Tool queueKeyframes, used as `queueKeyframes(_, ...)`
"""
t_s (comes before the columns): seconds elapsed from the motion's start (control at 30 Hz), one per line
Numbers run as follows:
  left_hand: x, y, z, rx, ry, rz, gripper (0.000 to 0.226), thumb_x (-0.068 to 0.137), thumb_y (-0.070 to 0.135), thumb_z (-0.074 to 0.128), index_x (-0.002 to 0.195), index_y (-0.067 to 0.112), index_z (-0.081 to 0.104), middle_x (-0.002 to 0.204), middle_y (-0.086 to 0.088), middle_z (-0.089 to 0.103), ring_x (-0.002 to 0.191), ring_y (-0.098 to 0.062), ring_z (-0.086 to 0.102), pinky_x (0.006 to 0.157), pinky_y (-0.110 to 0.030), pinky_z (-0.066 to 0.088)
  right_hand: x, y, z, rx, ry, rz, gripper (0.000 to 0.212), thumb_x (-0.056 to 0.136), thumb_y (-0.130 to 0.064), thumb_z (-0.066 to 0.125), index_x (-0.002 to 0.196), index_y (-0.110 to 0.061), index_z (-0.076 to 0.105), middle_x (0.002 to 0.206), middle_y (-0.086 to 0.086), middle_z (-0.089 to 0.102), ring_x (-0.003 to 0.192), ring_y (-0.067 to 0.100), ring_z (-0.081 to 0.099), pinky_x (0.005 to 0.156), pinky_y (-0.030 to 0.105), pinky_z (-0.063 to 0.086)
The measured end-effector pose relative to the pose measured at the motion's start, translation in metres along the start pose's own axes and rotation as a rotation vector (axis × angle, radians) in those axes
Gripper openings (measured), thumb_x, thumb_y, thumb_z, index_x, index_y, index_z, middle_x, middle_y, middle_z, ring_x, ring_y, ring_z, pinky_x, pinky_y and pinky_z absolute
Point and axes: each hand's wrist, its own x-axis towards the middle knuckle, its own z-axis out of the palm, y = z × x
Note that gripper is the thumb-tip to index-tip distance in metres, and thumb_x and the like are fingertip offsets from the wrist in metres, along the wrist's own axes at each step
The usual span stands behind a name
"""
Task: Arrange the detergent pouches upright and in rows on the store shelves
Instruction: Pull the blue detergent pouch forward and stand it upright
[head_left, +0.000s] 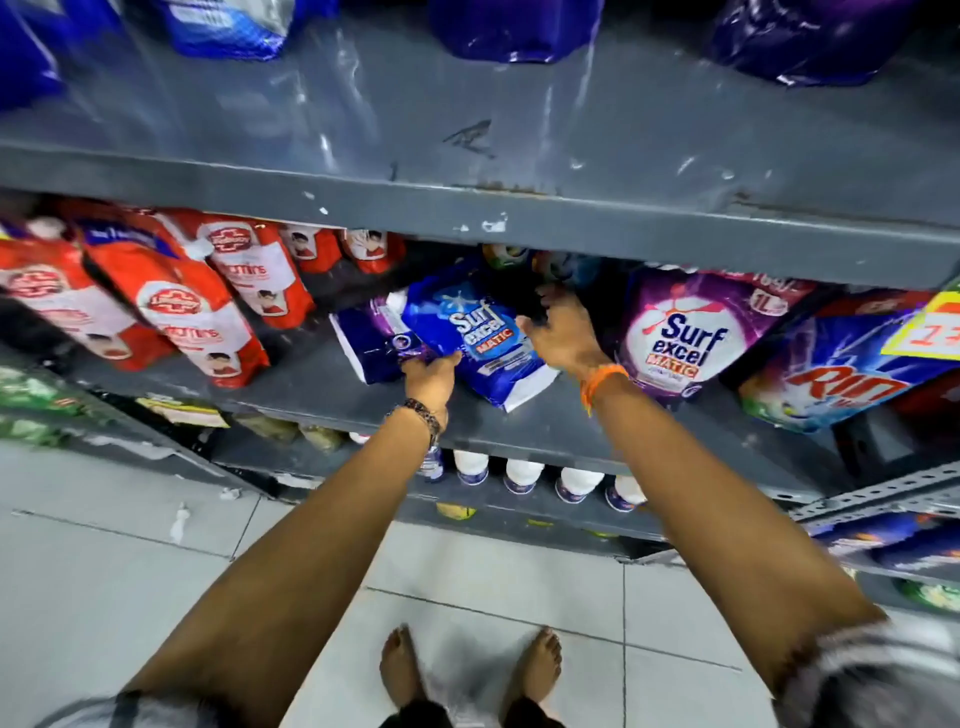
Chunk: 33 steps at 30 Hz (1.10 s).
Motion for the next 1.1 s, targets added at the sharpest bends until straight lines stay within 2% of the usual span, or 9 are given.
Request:
queueKeyframes(0.1,0.003,0.001,0.012,-0.078,-0.067,-0.068,0.050,0.090,0.010,0.069,0.136,0.005,0.049,0.135,-0.016,0.064,0.118,-0.032,0.066,0.082,-0.039,0.058,0.033,0.001,0.013,-0.155,-0.200,0.131,0.055,0.099,-0.030,0.056,0.143,0.001,0.048,0.148,0.022,0.051,0.135,0.035,0.051,0.108,0.034,0.040)
queueKeyframes(0.17,0.001,0.000,0.015,-0.083,-0.111,-0.093,0.050,0.090,0.007,0.067,0.136,0.009,0.047,0.132,-0.013,0.066,0.112,-0.032,0.067,0.062,-0.033,0.054,0.041,0.005,0.020,-0.082,-0.261,0.203,0.042,0.100,-0.027,0.055,0.124,0.007,0.062,0.135,0.024,0.060,0.117,0.028,0.059,0.092,0.034,0.045)
queueKeyframes(0.27,-0.002,-0.002,0.012,-0.092,-0.141,-0.079,0.058,0.085,0.001,0.072,0.135,0.011,0.044,0.135,-0.011,0.064,0.119,-0.033,0.065,0.074,-0.048,0.061,0.038,0.010,0.025,0.151,-0.252,0.353,0.022,0.096,-0.014,0.062,0.074,-0.011,0.058,0.095,0.015,0.059,0.093,0.022,0.050,0.064,0.028,0.045)
queueKeyframes(0.33,-0.003,-0.003,0.008,-0.098,-0.138,-0.058,0.064,0.080,-0.003,0.076,0.133,0.012,0.043,0.135,-0.010,0.064,0.120,-0.033,0.064,0.087,-0.059,0.058,0.031,0.013,0.024,0.324,-0.178,0.420,0.008,0.090,-0.005,0.069,0.096,-0.003,0.064,0.101,0.015,0.063,0.096,0.024,0.058,0.070,0.026,0.056)
queueKeyframes(0.43,-0.004,-0.008,-0.001,-0.071,-0.149,-0.020,0.062,0.075,-0.006,0.080,0.123,0.018,0.048,0.130,-0.007,0.067,0.113,-0.030,0.067,0.079,-0.051,0.062,0.013,0.015,0.022,0.462,-0.189,0.456,0.056,0.088,0.003,0.070,0.139,0.003,0.049,0.133,0.023,0.060,0.120,0.035,0.063,0.101,0.044,0.054)
queueKeyframes(0.63,-0.008,-0.008,-0.010,-0.001,-0.244,0.257,0.068,0.072,-0.016,0.077,0.118,0.027,0.049,0.108,0.000,0.072,0.095,-0.013,0.072,0.086,-0.041,0.062,-0.013,0.020,0.012,0.577,-0.076,0.338,0.063,0.082,0.017,0.068,0.139,0.005,0.045,0.128,0.032,0.061,0.103,0.032,0.064,0.095,0.051,0.056)
queueKeyframes(0.73,-0.009,0.007,-0.003,0.072,-0.296,0.421,0.074,0.073,-0.022,0.070,0.124,0.027,0.046,0.108,0.002,0.071,0.088,0.000,0.071,0.082,-0.027,0.063,-0.020,0.016,0.007,0.638,0.056,0.218,0.062,0.077,0.022,0.069,0.132,0.007,0.044,0.116,0.029,0.067,0.101,0.033,0.068,0.082,0.040,0.062)
queueKeyframes(0.93,-0.007,0.037,0.026,0.238,-0.390,0.609,0.084,0.076,-0.026,0.059,0.147,0.008,0.028,0.143,-0.018,0.055,0.130,-0.032,0.058,0.108,-0.052,0.050,-0.026,0.017,0.007,0.596,0.307,0.074,0.064,0.081,0.018,0.067,0.137,0.001,0.040,0.130,0.017,0.062,0.120,0.027,0.064,0.105,0.045,0.052)
queueKeyframes(1.1,0.000,0.040,0.046,0.510,-0.309,0.719,0.096,0.080,-0.017,0.059,0.158,0.006,0.008,0.143,-0.017,0.054,0.124,-0.025,0.058,0.103,-0.024,0.041,-0.028,0.025,0.013,0.464,0.476,0.064,0.061,0.084,0.012,0.067,0.137,-0.001,0.041,0.125,0.008,0.063,0.115,0.021,0.064,0.103,0.046,0.054)
